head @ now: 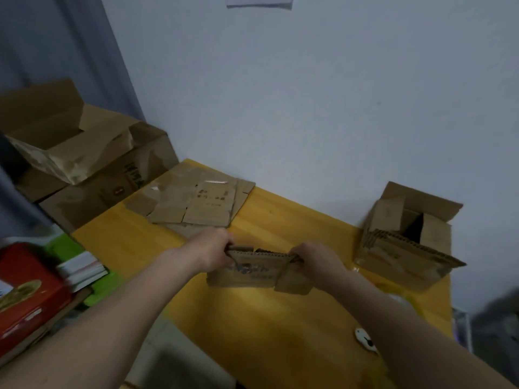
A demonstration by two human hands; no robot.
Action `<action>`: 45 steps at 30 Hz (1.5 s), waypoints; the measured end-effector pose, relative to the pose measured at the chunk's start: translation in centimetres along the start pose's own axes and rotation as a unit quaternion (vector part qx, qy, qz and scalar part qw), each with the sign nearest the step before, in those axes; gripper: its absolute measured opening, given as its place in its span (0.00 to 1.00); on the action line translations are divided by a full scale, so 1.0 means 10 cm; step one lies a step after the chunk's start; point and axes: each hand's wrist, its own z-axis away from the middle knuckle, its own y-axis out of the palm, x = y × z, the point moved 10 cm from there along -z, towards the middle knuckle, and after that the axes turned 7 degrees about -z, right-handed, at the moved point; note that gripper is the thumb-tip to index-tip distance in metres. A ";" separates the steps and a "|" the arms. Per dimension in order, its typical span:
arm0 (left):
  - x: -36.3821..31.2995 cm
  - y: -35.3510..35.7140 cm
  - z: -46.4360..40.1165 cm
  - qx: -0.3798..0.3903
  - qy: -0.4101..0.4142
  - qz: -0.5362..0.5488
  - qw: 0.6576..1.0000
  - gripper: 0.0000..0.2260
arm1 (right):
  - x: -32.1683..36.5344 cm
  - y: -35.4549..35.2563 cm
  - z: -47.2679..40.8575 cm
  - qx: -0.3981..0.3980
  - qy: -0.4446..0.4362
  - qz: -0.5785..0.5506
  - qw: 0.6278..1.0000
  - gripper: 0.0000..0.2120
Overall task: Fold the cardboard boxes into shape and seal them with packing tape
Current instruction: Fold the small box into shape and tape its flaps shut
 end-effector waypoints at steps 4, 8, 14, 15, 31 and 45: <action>-0.39 0.07 -0.43 0.067 0.072 -0.103 0.990 0.09 | -0.18 -0.14 -0.20 -0.029 0.008 0.022 0.999 0.14; -0.38 -0.11 -0.90 0.061 0.126 -0.102 0.985 0.11 | -0.39 -0.32 -0.47 -0.055 0.064 0.052 0.995 0.11; 0.38 -0.32 -1.56 0.080 0.138 -0.019 0.987 0.12 | -0.49 -0.68 -0.91 -0.198 0.186 0.042 0.961 0.19; 0.51 -0.31 -1.63 0.093 0.137 0.011 0.986 0.13 | -0.45 -0.70 -0.95 -0.227 0.206 0.022 0.952 0.26; 0.32 0.12 -1.66 0.341 0.136 0.537 0.760 0.32 | 0.38 0.34 -1.64 -0.183 0.293 -0.667 0.660 0.35; 0.22 0.96 -1.35 0.365 -0.119 0.581 0.718 0.28 | 0.22 0.85 -1.19 -0.054 0.338 -0.618 0.708 0.26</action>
